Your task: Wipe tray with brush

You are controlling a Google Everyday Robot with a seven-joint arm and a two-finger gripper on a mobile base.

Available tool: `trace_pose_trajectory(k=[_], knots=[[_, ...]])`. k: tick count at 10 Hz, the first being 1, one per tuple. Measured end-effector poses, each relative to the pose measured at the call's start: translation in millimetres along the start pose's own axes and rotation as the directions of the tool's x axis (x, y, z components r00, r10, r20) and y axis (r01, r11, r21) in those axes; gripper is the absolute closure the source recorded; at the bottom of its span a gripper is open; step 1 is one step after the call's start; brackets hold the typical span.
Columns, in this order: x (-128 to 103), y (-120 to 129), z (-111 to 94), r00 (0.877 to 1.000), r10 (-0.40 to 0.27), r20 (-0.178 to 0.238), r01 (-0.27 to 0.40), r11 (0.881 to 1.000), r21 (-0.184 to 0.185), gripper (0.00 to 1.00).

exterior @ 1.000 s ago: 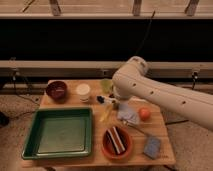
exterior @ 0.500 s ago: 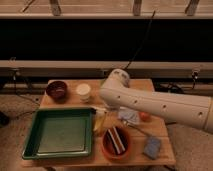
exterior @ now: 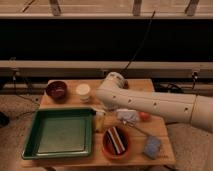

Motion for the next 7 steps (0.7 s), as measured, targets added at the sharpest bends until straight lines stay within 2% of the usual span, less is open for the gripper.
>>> trace_pose_trajectory(k=[7], knots=[[-5.5, 2.7, -2.0, 1.000, 0.013, -0.004, -0.013, 1.000, -0.001, 1.00]])
